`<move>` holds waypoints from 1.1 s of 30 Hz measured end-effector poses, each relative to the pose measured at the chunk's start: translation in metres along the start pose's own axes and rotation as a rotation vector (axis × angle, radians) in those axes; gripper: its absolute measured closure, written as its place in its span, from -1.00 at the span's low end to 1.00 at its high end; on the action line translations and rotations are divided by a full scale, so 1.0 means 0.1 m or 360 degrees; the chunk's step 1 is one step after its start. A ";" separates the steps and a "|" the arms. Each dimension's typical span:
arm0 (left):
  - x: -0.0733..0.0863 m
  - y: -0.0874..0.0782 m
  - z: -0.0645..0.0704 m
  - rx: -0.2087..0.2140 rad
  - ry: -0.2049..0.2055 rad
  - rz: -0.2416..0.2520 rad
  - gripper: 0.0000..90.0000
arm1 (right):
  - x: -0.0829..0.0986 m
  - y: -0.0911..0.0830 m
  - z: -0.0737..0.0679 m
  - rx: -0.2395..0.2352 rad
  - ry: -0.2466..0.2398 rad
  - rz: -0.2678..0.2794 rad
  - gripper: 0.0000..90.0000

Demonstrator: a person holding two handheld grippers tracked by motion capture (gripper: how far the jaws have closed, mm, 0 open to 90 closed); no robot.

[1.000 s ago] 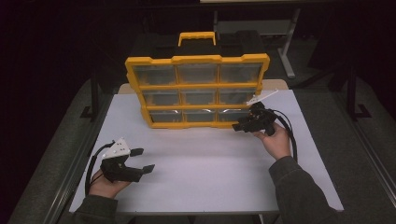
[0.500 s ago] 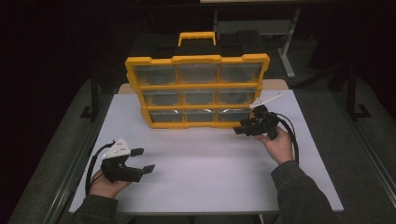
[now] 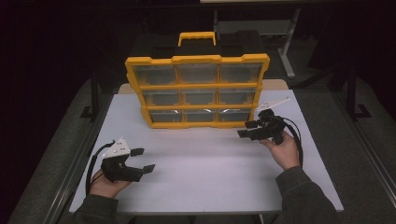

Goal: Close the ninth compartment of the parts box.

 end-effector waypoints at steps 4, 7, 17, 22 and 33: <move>0.00 0.00 0.00 0.0001 -0.0013 0.0007 -0.47 | 0.03 -0.05 -0.02 0.0010 -0.0011 0.0004 -0.12; 0.00 0.00 -0.01 0.0001 -0.0016 0.0013 -0.47 | 0.05 -0.09 -0.03 0.0016 -0.0009 0.0015 -0.16; -0.01 -0.02 -0.02 -0.0011 -0.0018 0.0024 -0.49 | 0.13 -0.22 -0.09 0.0025 -0.0008 0.0052 -0.28; -0.01 -0.04 -0.03 -0.0012 -0.0033 0.0017 -0.49 | 0.18 -0.25 -0.12 0.0049 -0.0034 0.0054 -0.34; 0.01 -0.08 -0.05 -0.0018 -0.0040 0.0013 -0.50 | 0.33 -0.32 -0.13 0.0078 -0.0014 0.0056 -0.42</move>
Point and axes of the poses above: each handheld gripper's, and its own axes: y roughly forward along the jaws, x roughly out of its underside, z roughly to its right, the point moved 5 cm from there along y, roughly forward along the jaws, and after that the axes turned 12 degrees about z, right-handed, at the moved point
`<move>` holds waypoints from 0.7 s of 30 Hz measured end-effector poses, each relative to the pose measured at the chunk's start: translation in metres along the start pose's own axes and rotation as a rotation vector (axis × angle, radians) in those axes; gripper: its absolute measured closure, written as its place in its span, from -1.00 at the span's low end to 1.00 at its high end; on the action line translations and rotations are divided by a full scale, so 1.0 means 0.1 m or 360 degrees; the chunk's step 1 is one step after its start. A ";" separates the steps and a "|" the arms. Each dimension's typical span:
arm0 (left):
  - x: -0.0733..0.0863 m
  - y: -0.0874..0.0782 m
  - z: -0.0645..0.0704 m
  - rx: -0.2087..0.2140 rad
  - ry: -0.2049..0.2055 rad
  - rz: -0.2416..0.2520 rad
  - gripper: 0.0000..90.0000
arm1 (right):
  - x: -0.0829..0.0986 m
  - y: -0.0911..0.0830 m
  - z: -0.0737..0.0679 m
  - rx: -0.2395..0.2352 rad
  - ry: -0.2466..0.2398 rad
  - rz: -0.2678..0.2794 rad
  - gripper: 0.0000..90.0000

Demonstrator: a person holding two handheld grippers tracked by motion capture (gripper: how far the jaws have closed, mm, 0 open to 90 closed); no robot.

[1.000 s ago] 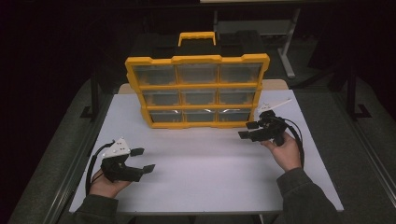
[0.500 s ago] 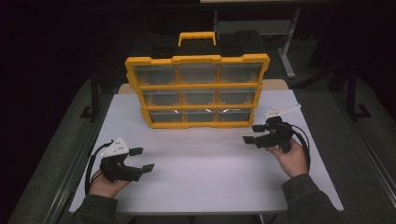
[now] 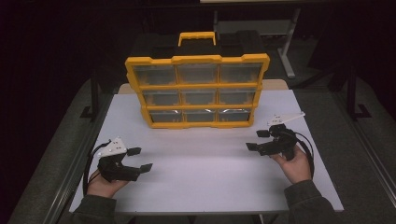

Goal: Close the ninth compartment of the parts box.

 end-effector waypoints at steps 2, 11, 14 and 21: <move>0.00 -0.01 0.00 -0.0003 -0.0007 0.0006 -0.50 | 0.02 -0.01 0.01 0.0004 0.0000 0.0008 -0.45; 0.03 0.03 0.02 0.0009 -0.0011 -0.0023 -0.54 | 0.11 -0.08 0.00 0.0039 0.0000 0.0029 -0.52; 0.05 0.02 0.03 0.0015 0.0015 -0.0047 -0.55 | 0.11 -0.11 0.00 0.0050 0.0003 0.0048 -0.52; 0.08 -0.02 0.04 0.0017 0.0000 -0.0046 -0.55 | 0.16 -0.16 -0.01 0.0043 0.0037 0.0062 -0.53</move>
Point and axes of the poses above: each handheld gripper's, and its own axes: y roughly forward along the jaws, x roughly out of its underside, z roughly to its right, the point moved 5 cm from there along y, roughly forward along the jaws, and after that the axes turned 12 degrees about z, right-handed, at the moved point
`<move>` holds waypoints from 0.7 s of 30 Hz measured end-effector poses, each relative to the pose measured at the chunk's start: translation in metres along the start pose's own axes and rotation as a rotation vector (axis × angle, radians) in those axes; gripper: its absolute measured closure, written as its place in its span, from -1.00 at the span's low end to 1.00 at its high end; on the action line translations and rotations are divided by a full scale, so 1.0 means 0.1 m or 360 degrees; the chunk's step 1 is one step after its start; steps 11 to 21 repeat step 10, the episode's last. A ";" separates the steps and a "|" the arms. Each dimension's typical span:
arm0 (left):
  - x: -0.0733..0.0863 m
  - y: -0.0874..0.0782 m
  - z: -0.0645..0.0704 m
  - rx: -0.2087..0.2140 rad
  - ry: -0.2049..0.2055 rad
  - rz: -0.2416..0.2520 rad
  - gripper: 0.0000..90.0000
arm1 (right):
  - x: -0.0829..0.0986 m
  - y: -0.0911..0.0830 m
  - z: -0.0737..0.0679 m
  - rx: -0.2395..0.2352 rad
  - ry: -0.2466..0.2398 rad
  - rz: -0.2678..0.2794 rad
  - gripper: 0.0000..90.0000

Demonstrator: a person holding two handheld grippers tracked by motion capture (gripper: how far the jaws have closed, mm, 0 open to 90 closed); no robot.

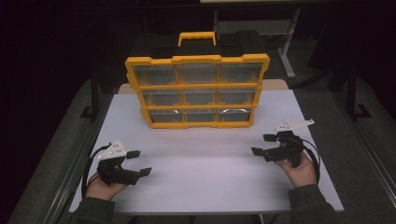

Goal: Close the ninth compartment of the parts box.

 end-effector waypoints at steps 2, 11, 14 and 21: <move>0.01 0.00 0.01 0.0000 -0.0012 -0.0003 -0.55 | 0.02 -0.01 0.00 -0.0001 -0.0015 0.0003 -0.53; 0.01 0.03 -0.01 0.0000 0.0005 -0.0022 -0.55 | 0.03 -0.03 -0.03 -0.0019 -0.0001 0.0005 -0.54; 0.01 0.03 -0.01 0.0000 0.0005 -0.0022 -0.55 | 0.03 -0.03 -0.03 -0.0019 -0.0001 0.0005 -0.54; 0.01 0.03 -0.01 0.0000 0.0005 -0.0022 -0.55 | 0.03 -0.03 -0.03 -0.0019 -0.0001 0.0005 -0.54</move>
Point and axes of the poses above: each handheld gripper's, and its own axes: y roughly forward along the jaws, x roughly out of its underside, z roughly to its right, the point moved 5 cm from there along y, roughly forward along the jaws, and after that the axes turned 12 degrees about z, right-handed, at the moved point
